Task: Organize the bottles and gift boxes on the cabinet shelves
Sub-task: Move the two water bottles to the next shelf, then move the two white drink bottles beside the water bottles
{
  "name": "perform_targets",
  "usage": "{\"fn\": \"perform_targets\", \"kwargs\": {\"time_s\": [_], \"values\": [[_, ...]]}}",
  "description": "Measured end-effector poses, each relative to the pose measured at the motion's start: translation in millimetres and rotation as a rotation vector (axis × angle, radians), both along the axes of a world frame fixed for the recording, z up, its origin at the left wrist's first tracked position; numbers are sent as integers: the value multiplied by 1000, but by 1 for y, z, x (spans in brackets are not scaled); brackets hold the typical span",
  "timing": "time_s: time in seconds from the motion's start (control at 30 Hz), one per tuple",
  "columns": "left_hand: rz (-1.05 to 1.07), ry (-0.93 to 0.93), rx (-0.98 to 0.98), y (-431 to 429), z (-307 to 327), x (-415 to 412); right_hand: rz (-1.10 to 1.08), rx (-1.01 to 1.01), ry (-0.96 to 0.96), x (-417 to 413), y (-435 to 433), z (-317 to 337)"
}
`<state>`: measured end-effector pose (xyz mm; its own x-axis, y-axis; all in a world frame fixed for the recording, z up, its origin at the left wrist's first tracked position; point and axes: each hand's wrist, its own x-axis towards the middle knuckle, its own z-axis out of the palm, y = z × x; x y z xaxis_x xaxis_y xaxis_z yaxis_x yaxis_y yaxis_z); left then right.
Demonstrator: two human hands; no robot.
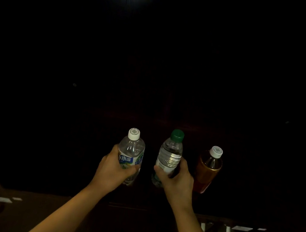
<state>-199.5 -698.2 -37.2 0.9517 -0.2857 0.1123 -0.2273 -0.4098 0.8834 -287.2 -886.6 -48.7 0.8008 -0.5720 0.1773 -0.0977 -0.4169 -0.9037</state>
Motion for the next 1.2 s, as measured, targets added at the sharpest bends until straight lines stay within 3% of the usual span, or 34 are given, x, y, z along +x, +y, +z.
{"fn": "perform_targets", "kwargs": {"time_s": [0.27, 0.4, 0.73, 0.97, 1.2], "values": [[-89, 14, -25, 12, 5, -4, 48, 6, -19, -12, 3, 16], [-23, 17, 0, 26, 16, -6, 6, -43, -61, -22, 6, 22], [90, -257, -10, 92, 56, -24, -86, -185, -152, -57, 42, 74], [20, -399, -149, 205, 113, -58, -55, -360, -373, -68, 148, 125], [193, -480, -208, 350, 135, -77, 152, -363, -450, -58, 291, 153]]}}
